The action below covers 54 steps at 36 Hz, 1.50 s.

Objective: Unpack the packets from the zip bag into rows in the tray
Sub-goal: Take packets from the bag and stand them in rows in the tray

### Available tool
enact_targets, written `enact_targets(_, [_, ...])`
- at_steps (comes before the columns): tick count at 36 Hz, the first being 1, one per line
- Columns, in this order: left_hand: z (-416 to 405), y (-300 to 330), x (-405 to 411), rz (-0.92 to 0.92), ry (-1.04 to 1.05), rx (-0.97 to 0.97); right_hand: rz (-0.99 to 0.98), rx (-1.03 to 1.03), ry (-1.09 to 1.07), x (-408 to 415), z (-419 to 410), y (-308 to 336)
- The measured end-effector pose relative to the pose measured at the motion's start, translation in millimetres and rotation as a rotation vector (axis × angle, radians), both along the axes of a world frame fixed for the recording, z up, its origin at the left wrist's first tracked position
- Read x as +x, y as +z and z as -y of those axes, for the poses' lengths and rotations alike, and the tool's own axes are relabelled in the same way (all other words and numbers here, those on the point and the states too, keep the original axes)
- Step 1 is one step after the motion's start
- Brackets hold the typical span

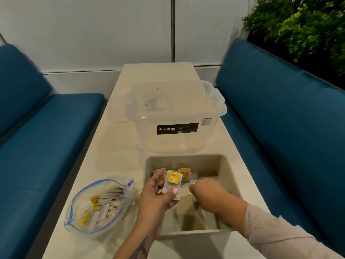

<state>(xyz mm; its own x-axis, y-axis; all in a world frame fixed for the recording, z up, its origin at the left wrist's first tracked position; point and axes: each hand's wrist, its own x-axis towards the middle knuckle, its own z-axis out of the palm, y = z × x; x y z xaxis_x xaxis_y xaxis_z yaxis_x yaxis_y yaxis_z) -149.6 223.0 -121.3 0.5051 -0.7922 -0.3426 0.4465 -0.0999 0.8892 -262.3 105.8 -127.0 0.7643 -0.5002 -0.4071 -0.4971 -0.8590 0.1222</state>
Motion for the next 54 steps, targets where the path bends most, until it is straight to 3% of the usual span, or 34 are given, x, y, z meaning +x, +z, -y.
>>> enact_targets(12, [-0.5, 6.7, -2.1, -0.019, -0.008, -0.007, 0.035, -0.005, -0.076, -5.5, -1.9, -3.2])
enact_targets(24, [0.2, 6.9, -2.6, 0.025, -0.009, -0.023, -0.035, 0.174, -0.086, -15.6, -11.9, 4.3])
enact_targets(28, [0.1, 7.4, -3.0, 0.046, -0.018, -0.018, 0.128, 0.313, -0.234, -14.2, -3.5, 15.3])
enact_targets(33, [0.9, 7.7, -3.3, 0.116, -0.014, -0.012, 0.642, 0.710, -0.549, -7.4, 7.9, 40.1])
enact_targets(35, [2.3, 7.8, -3.8, 0.149, -0.014, -0.006, 0.764, 0.834, -0.602, -5.9, 5.5, 49.8])
enact_targets(45, [2.6, 10.9, -6.5, 0.100, -0.051, -0.042, 0.836, 0.627, -0.584, 3.2, 6.4, 58.2])
enact_targets(54, [0.1, 20.5, -7.9, -0.050, -0.106, -0.055, 0.894, 0.719, -0.556, -1.2, 8.3, 72.7])
